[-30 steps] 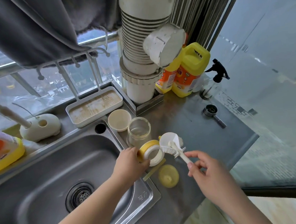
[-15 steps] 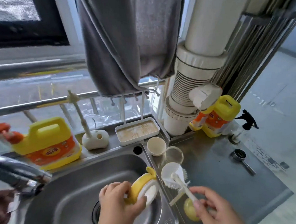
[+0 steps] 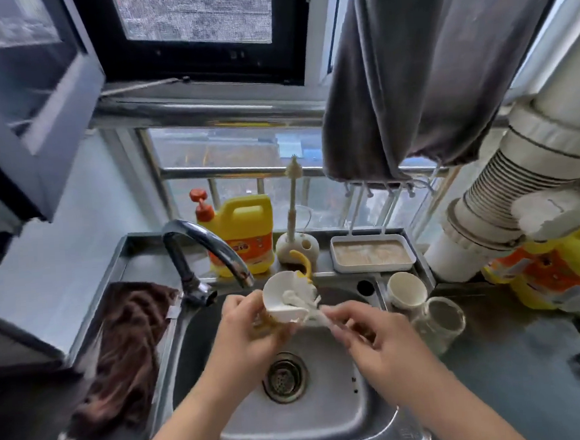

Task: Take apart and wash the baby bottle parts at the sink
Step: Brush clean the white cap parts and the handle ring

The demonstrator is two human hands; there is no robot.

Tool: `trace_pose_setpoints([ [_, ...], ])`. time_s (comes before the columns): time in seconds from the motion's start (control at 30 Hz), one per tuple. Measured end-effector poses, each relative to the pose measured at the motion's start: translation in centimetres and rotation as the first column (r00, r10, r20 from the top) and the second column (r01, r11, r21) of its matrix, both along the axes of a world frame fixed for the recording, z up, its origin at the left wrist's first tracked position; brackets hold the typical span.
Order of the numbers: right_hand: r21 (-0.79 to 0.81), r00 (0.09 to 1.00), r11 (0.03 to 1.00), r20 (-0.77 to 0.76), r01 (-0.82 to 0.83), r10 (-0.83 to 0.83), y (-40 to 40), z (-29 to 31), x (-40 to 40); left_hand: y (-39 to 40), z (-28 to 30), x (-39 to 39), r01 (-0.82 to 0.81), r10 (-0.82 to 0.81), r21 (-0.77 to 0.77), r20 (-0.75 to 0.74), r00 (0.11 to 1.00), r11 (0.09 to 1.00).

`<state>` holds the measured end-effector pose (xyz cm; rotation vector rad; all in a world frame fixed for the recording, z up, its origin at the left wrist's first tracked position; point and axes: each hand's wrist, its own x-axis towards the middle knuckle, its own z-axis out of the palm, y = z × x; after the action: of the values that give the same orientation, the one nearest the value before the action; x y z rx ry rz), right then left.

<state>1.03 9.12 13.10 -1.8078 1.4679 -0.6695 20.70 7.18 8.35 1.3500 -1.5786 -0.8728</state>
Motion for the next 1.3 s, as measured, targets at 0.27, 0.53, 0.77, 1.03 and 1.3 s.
trace_pose_setpoints([
  [0.27,-0.033,0.998,0.997,-0.016,-0.069,0.068,0.2,0.5,0.3,-0.5,0.0,0.4,-0.033,0.033,-0.005,-0.043,0.999,0.999],
  [0.53,-0.234,0.989,0.964,-0.037,0.129,-0.142,-0.7,-0.5,-1.2,-1.4,0.7,-0.4,-0.01,0.011,0.024,-0.04,0.999,1.0],
  [0.77,-0.224,0.975,0.965,-0.139,0.139,-0.173,-1.0,-0.8,-2.7,-1.4,1.3,-1.3,0.004,-0.004,0.016,-0.039,0.999,1.0],
  [1.03,-0.13,0.974,0.98,-0.147,0.153,-0.172,-1.1,-1.2,-3.3,-1.4,1.6,-1.3,0.023,-0.022,-0.027,0.024,0.999,0.999],
  [1.3,-0.117,0.972,0.986,-0.187,0.118,-0.139,-1.2,-0.2,-4.1,-1.1,1.8,-1.2,-0.008,0.009,-0.081,0.02,1.0,0.997],
])
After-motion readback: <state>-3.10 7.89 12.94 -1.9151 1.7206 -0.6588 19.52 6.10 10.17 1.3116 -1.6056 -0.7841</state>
